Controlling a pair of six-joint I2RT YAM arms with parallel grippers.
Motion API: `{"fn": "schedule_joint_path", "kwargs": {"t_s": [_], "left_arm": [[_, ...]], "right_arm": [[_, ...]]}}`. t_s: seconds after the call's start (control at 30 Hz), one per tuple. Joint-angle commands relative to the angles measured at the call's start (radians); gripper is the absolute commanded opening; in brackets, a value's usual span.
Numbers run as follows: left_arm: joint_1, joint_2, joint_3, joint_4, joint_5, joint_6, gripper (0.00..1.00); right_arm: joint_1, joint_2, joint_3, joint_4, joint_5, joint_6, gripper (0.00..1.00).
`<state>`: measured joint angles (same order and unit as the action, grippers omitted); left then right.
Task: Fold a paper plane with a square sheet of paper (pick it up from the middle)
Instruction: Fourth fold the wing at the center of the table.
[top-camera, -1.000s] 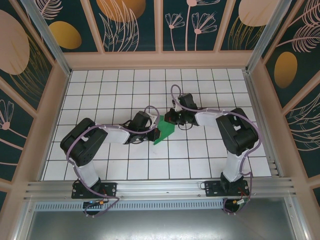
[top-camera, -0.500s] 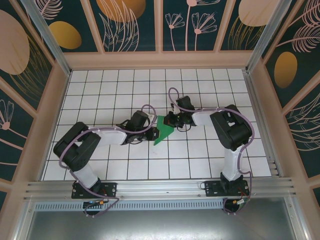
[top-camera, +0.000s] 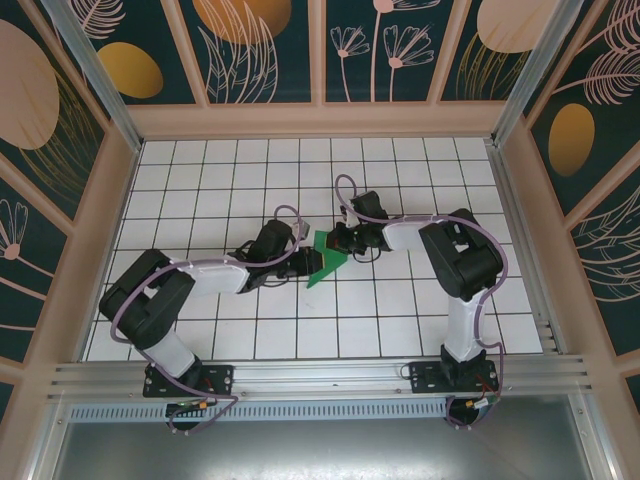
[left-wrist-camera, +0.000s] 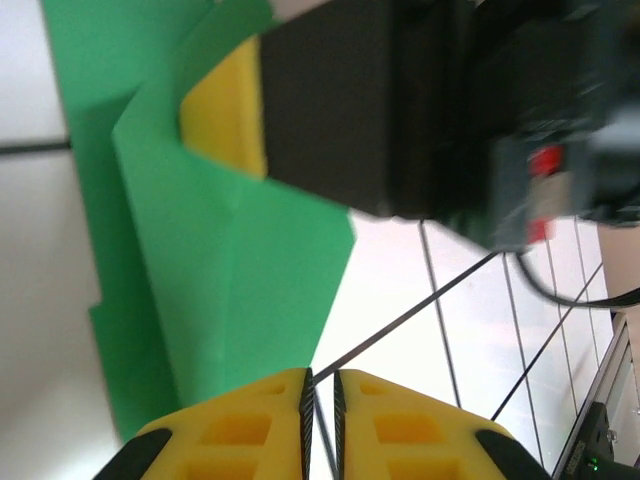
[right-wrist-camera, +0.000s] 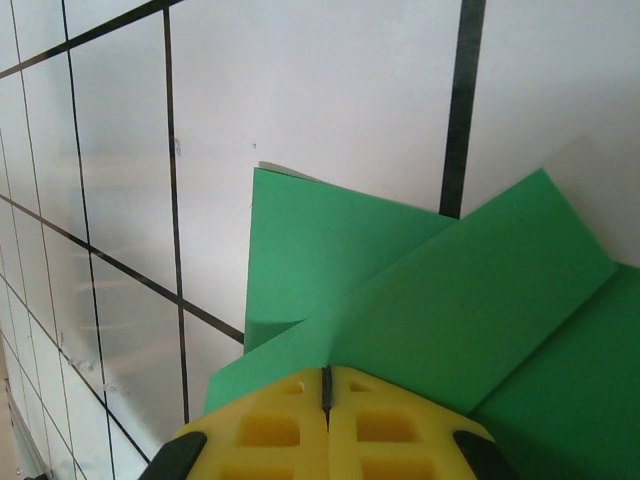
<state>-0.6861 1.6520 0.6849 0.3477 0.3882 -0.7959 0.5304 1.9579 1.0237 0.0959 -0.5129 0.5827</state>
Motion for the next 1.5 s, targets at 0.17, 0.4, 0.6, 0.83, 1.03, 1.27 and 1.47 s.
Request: {"fn": "schedule_joint_path", "kwargs": {"t_s": [0.17,0.4,0.6,0.83,1.03,1.27,1.47], "left_arm": [[0.005,0.028,-0.066,0.059,0.069,-0.112,0.17],[0.004,0.035,-0.095,0.073,0.076,-0.135,0.17],[0.002,0.049,-0.113,0.094,0.075,-0.157,0.18],[0.000,0.055,-0.130,0.111,0.078,-0.175,0.18],[0.000,0.052,-0.130,0.121,0.087,-0.189,0.18],[0.005,-0.001,-0.085,0.131,0.048,-0.179,0.19],[0.017,-0.001,-0.048,0.077,0.028,-0.155,0.19]], "right_arm": [[0.008,0.063,0.001,-0.084,0.109,-0.021,0.01],[0.011,0.073,0.008,-0.096,0.117,-0.019,0.01],[0.011,0.081,0.010,-0.100,0.120,-0.017,0.01],[0.011,0.087,0.011,-0.107,0.125,-0.015,0.01],[0.011,0.089,0.010,-0.107,0.126,-0.015,0.01],[0.011,0.091,0.009,-0.110,0.124,-0.018,0.01],[0.011,0.087,0.000,-0.114,0.126,-0.020,0.01]]}}
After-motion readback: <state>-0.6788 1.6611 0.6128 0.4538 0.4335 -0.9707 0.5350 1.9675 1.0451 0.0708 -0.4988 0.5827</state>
